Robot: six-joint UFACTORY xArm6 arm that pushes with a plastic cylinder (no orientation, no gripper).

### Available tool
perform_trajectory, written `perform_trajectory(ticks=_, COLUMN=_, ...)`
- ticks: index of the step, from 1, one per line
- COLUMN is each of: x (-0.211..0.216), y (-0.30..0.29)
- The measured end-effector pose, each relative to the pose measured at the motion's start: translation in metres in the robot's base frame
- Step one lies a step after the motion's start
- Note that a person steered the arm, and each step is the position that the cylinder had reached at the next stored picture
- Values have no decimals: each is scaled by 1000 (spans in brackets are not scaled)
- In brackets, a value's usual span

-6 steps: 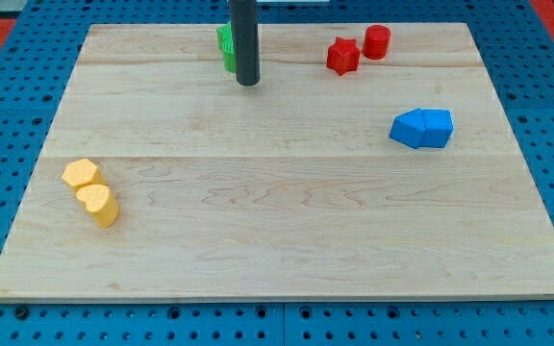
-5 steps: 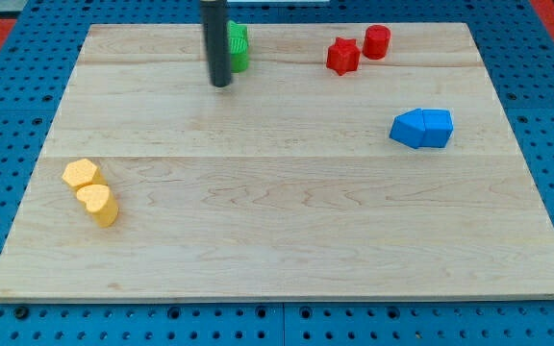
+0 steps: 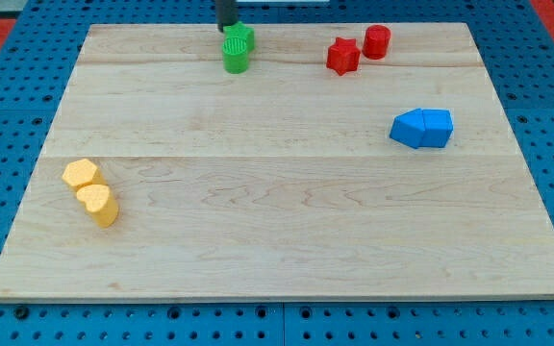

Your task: Push the green star along the green circle to the center of the board

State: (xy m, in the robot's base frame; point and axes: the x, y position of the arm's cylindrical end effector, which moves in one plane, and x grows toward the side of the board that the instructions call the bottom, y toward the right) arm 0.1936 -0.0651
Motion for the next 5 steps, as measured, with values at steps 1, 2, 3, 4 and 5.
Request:
perform_trajectory(ticks=1, x=20, y=-2)
perform_trajectory(ticks=2, x=60, y=25)
perform_trajectory(ticks=3, x=107, y=35)
perform_trajectory(ticks=4, x=155, y=33)
perform_trajectory(ticks=5, x=177, y=78)
